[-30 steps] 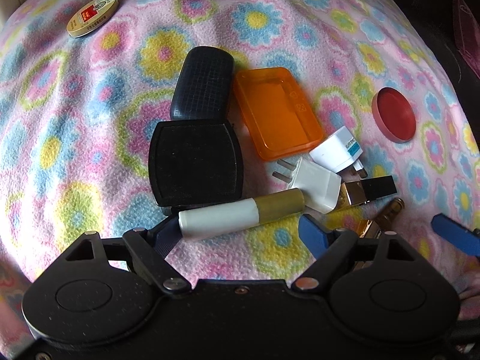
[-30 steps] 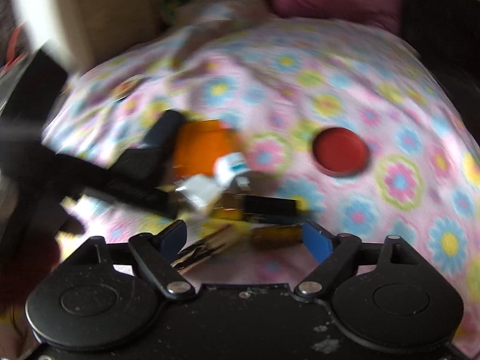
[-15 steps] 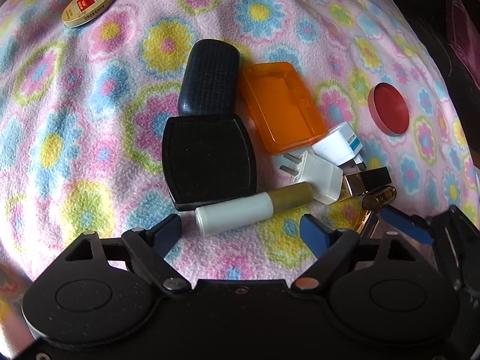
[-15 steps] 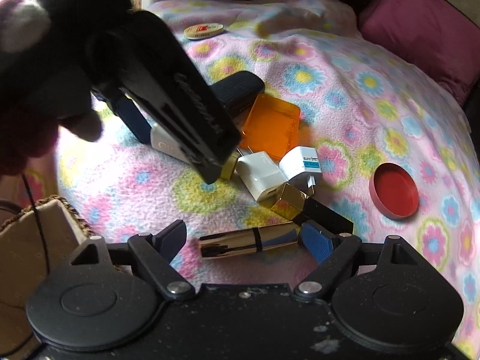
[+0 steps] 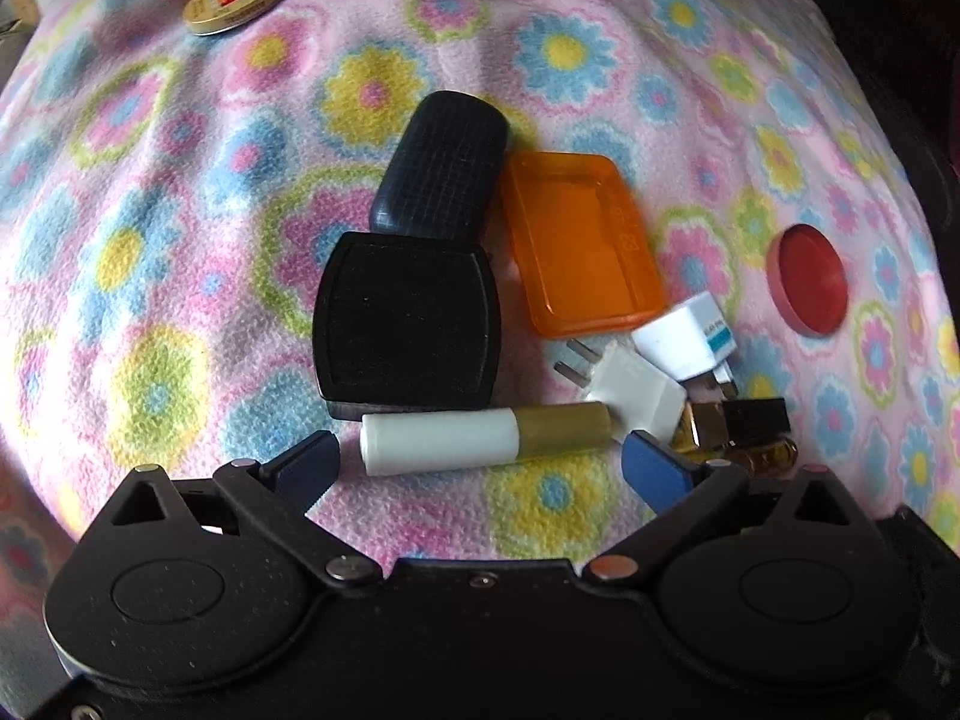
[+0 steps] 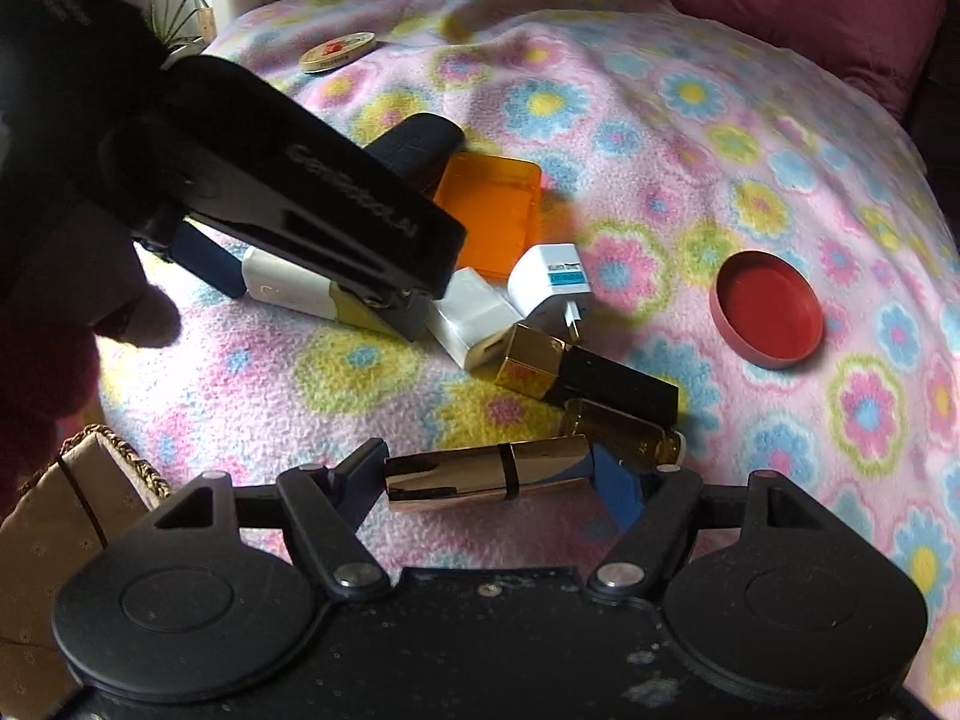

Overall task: Organize rigid objects
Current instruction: 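Grasp the white-and-gold CIELO tube with the left tool while the right tool lifts the lipstick, then carry the lipstick and CIELO tube in both tools over the basket, then open the right tool to drop the lipstick while the left tool releases the tube inside, then move both tools back from the basket to the items on the blanket, then grasp the amber glass vial with the right tool while the left tool grasps the black compact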

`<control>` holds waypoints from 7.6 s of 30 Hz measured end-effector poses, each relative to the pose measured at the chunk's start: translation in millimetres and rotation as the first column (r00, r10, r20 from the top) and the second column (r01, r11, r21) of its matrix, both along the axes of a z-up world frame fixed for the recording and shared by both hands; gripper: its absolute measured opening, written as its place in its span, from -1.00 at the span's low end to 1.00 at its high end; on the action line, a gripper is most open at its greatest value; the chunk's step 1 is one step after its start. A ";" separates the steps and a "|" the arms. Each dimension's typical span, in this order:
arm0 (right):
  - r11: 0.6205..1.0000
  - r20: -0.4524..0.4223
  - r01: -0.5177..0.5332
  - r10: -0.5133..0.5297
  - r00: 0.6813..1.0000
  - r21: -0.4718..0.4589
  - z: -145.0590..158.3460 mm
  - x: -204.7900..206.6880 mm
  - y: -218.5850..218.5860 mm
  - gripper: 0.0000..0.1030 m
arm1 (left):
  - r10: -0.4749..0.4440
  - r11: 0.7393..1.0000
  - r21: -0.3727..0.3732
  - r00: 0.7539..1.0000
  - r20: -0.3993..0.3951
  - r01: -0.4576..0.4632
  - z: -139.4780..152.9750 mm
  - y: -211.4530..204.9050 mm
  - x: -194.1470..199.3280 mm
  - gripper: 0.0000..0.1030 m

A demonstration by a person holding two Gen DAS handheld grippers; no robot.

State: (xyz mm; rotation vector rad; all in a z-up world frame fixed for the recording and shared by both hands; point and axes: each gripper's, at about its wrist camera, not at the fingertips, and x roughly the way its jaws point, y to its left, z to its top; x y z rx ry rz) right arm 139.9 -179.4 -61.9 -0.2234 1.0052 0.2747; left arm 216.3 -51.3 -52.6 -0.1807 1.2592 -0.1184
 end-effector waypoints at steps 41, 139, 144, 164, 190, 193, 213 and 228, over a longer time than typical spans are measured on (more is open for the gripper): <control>0.835 -0.173 0.515 -0.488 0.855 0.191 65.3 -181.1 4.1 0.42 | -0.188 0.980 0.087 0.979 0.075 0.182 70.1 55.5 -196.1 0.59; 0.856 -0.219 0.510 -0.484 0.847 0.085 44.5 -198.7 18.3 0.56 | -0.213 0.946 0.233 0.975 -0.069 0.224 32.1 49.3 -219.4 0.61; 0.856 -0.220 0.511 -0.484 0.847 0.084 44.1 -198.7 18.5 0.57 | -0.212 0.946 0.236 0.975 -0.070 0.223 31.3 50.2 -219.3 0.61; 0.858 -0.101 0.500 -0.491 0.866 0.119 65.4 -207.1 18.2 0.99 | -0.206 0.947 0.237 0.976 -0.066 0.216 33.1 47.7 -220.9 0.62; 0.881 0.098 0.470 -0.473 0.876 0.049 92.3 -182.6 16.8 0.99 | -0.173 0.977 0.150 0.974 0.146 0.151 75.7 61.1 -184.8 0.77; 0.898 0.097 0.438 -0.440 0.893 0.048 91.2 -165.6 14.2 0.99 | -0.149 0.982 0.136 0.978 0.146 0.129 74.7 63.5 -168.8 0.77; 0.863 -0.066 0.492 -0.487 0.871 0.114 28.7 -15.7 -49.1 0.51 | -0.174 0.972 0.185 0.972 0.160 0.144 46.8 26.7 -60.7 0.76; 0.894 -0.094 0.427 -0.418 0.904 0.133 -0.1 29.5 -59.4 0.44 | -0.158 0.975 0.176 0.981 0.110 0.137 13.4 -0.2 -2.1 0.76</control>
